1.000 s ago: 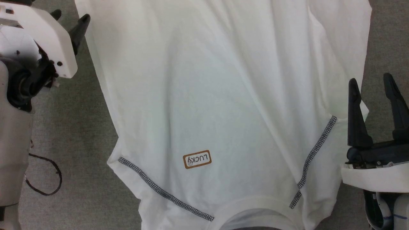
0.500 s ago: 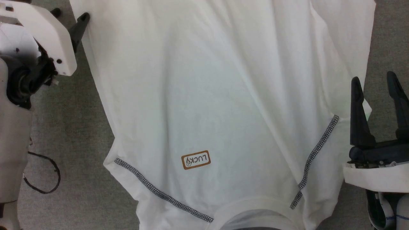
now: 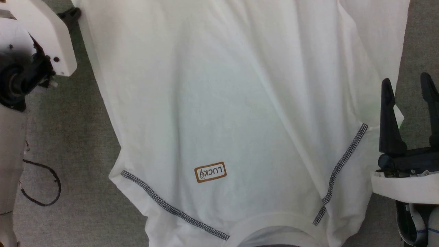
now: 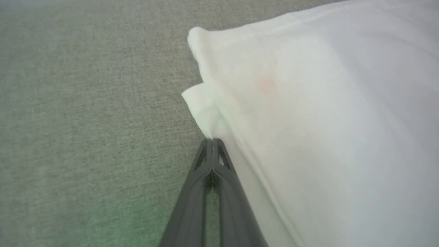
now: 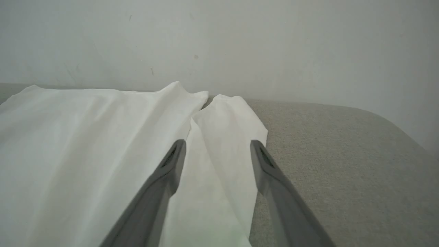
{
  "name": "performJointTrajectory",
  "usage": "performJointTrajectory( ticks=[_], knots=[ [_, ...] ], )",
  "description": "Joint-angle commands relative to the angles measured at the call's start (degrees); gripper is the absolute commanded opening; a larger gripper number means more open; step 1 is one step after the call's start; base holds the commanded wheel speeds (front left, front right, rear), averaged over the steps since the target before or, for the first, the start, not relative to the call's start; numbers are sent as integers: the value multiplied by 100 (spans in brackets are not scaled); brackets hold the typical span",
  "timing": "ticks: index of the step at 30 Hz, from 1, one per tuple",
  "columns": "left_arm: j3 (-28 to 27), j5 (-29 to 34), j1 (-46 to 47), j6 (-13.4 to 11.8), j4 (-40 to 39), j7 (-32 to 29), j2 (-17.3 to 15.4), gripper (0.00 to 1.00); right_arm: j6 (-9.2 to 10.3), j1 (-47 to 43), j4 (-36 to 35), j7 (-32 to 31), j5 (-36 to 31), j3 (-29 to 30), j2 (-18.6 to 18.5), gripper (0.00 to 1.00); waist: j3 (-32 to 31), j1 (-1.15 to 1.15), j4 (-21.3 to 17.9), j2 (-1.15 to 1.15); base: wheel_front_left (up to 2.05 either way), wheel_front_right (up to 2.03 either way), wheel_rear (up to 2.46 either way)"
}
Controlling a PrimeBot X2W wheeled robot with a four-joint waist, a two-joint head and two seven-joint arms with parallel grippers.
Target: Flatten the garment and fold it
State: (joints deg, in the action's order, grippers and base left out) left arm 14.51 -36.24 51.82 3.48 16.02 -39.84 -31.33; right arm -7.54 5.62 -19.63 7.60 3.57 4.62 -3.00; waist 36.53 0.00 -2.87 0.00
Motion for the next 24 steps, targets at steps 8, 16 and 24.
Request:
performJointTrajectory(
  ticks=[8,16,24],
  knots=[
    [78,-156,-171,72,70,-66,42,0,5,105,-32,-17,-16,66,13,100,33,0,0,0,0,0,0],
    [80,-195,-124,107,25,94,71,0,5,125,-15,-21,-19,92,13,100,-2,0,35,0,0,0,0],
    [11,-290,-139,94,-53,226,90,0,5,107,131,23,16,81,13,100,-307,0,93,0,0,0,0]
  ],
)
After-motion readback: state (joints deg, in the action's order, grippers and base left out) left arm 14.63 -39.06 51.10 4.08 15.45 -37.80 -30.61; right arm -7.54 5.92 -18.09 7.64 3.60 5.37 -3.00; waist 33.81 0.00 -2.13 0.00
